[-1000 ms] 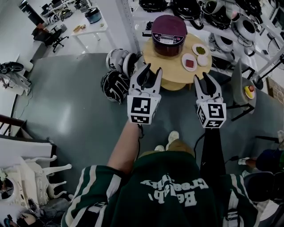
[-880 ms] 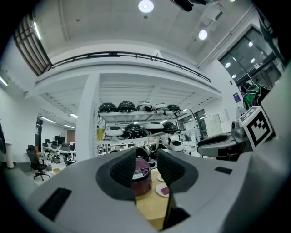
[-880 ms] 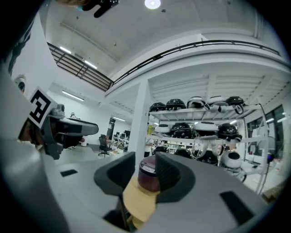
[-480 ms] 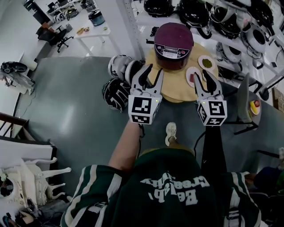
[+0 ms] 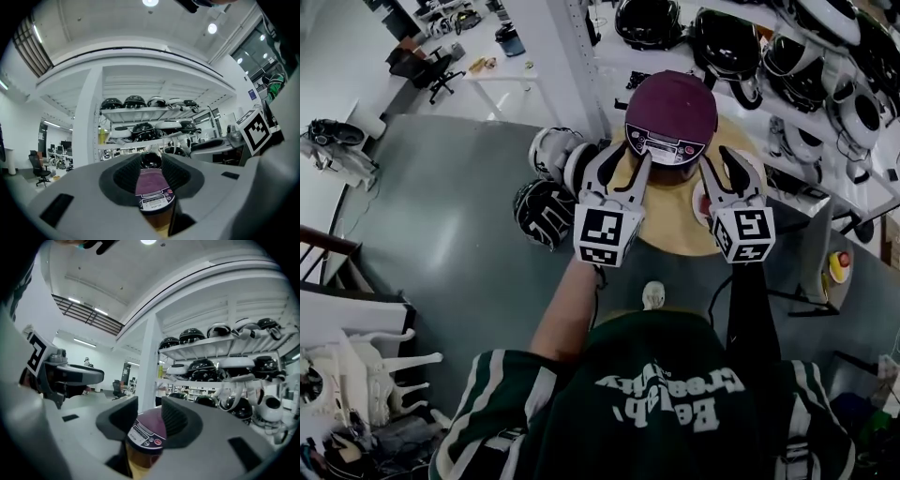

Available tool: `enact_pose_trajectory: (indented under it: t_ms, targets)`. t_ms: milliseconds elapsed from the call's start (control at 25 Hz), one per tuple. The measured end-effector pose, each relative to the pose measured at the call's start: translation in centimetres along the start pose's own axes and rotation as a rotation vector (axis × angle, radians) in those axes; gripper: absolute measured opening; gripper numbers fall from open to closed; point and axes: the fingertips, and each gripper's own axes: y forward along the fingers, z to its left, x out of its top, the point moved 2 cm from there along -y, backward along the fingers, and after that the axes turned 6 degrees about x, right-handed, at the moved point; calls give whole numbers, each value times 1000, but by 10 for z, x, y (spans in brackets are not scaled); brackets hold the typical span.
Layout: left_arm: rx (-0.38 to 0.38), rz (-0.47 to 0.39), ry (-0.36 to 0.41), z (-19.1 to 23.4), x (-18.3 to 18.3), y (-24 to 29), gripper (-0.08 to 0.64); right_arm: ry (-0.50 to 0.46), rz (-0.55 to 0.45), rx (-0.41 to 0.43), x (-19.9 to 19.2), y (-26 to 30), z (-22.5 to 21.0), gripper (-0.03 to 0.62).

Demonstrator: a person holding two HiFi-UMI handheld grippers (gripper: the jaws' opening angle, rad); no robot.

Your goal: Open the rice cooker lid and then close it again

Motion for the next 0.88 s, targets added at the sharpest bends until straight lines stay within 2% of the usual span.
enact_pose_trajectory:
  t_ms: [320, 560, 880]
  targets:
    - [36, 32, 17, 10, -14, 42, 129, 21, 38, 100, -20, 49, -17, 163]
    - [43, 65, 13, 12, -31, 50, 129, 37, 110, 163, -43, 76, -12, 172]
    - [15, 76, 4, 27, -50, 73, 129, 37, 234, 220, -76, 114, -5, 172]
